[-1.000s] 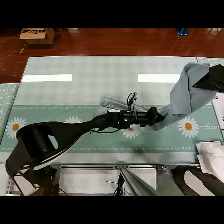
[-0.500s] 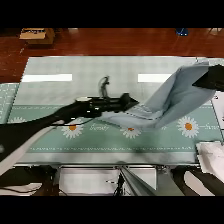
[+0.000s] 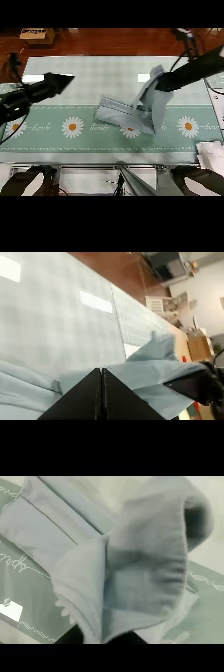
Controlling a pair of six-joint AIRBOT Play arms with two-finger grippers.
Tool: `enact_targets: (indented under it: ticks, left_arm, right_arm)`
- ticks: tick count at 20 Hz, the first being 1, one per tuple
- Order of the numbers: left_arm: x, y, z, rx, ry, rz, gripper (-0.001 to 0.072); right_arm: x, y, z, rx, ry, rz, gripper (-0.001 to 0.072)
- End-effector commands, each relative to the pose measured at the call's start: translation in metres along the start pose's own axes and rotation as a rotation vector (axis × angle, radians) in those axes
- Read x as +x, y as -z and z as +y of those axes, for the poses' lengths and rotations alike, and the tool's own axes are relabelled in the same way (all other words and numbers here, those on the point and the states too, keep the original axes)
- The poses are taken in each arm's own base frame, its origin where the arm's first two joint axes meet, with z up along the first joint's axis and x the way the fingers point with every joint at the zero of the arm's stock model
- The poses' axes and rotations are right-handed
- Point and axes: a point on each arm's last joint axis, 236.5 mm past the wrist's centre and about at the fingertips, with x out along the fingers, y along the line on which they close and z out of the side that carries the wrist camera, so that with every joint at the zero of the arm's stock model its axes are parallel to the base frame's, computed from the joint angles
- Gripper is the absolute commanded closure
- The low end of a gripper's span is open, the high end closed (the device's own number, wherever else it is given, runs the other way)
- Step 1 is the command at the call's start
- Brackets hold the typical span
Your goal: Fold the shirts.
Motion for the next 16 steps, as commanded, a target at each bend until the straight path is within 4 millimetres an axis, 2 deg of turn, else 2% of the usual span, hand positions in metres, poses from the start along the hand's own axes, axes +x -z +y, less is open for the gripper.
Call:
enact_targets:
  ticks: [1, 4, 7, 9, 13, 14, 15, 16]
  left_arm:
    - [-0.056, -0.009, 0.013, 0.067, -0.124, -0.038, 0.0693]
    - [-0.076, 0.000, 0.026, 0.097, -0.190, 0.001, 0.0693]
    - [-0.078, 0.003, 0.030, 0.099, -0.206, 0.014, 0.0692]
    - [-0.078, 0.003, 0.030, 0.099, -0.206, 0.014, 0.0692]
    - [-0.078, 0.003, 0.030, 0.099, -0.206, 0.015, 0.0692]
    - [-0.078, 0.003, 0.030, 0.099, -0.207, 0.015, 0.0692]
    - [-0.078, 0.003, 0.031, 0.100, -0.209, 0.016, 0.0692]
    - [-0.078, 0.003, 0.031, 0.100, -0.210, 0.017, 0.0691]
  right_arm:
    - [0.047, -0.016, 0.043, -0.080, -0.042, -0.002, 0.0681]
    - [0.074, -0.031, 0.077, -0.104, -0.079, -0.050, 0.0681]
    - [0.107, -0.035, 0.095, -0.066, -0.096, -0.045, 0.0681]
    - [0.134, -0.029, 0.105, -0.037, -0.111, -0.004, 0.0680]
    - [0.178, -0.007, 0.136, 0.002, -0.198, 0.102, 0.0673]
    - [0.186, -0.005, 0.140, -0.001, -0.201, 0.106, 0.0555]
    - [0.192, -0.004, 0.144, -0.004, -0.204, 0.103, 0.0352]
    - [0.193, -0.006, 0.144, -0.004, -0.204, 0.097, 0.0247]
